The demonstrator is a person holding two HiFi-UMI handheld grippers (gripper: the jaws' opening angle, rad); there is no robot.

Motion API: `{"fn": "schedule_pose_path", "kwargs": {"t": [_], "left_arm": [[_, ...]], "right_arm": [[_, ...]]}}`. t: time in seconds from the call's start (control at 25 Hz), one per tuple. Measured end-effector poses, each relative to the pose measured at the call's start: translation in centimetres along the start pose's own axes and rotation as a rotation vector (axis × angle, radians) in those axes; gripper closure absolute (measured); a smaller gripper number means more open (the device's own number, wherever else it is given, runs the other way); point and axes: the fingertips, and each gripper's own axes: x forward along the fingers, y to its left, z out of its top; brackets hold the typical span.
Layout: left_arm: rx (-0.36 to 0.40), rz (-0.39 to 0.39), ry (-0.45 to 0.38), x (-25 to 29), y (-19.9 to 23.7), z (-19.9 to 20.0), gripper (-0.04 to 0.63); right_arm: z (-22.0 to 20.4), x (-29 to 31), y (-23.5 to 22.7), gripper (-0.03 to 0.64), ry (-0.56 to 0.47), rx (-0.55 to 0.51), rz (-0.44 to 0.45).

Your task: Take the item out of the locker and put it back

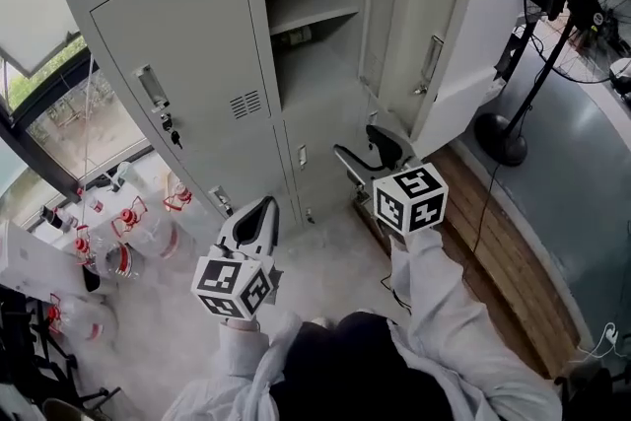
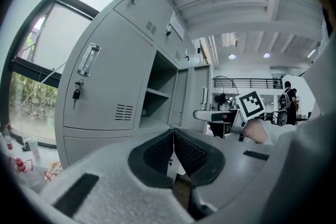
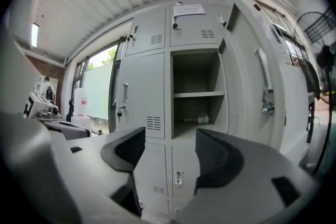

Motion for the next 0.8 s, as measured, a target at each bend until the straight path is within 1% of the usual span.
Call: {"fn": "schedule_pose_path", "kwargs": {"t": [0.04, 0.12, 0.24, 0.32, 0.52, 0.68, 0.8], "left_arm": [[-0.006, 0.007, -0.001, 0.4, -0.3, 0.0, 0.586], [-0.019, 0.017, -0.004, 1.2, -1.2, 0.2, 0.586], [-0.032, 0.028, -0.009, 2.0, -2.7, 0.2, 0.586], [-0.041, 0.037, -0.008, 2.4, -3.5, -0.1, 0.586], [-0.052, 0.058, -0.002, 3.2, -5.0, -1.6, 0.586], [-0.063, 0.077, -0.003, 3.5, -6.0, -2.9, 0.586], [-0.071, 0.086, 0.006, 3.5, -6.7, -3.9, 0.586]], "right_arm": [[0.1, -0.6, -0.2, 0.329, -0.013, 0.025, 0.0], [0.1, -2.1, -0.6, 0.397, -0.028, 0.058, -0.006], [-0.2, -4.4, -1.3, 0.44, -0.038, 0.083, -0.011], [-0.7, -5.8, -1.8, 0.486, -0.045, 0.092, -0.021], [-2.8, -8.9, -3.5, 0.521, -0.04, 0.082, -0.047], [-4.3, -10.8, -4.6, 0.583, -0.043, 0.101, -0.061], [-5.4, -12.0, -4.9, 0.597, -0.043, 0.118, -0.055]]}}
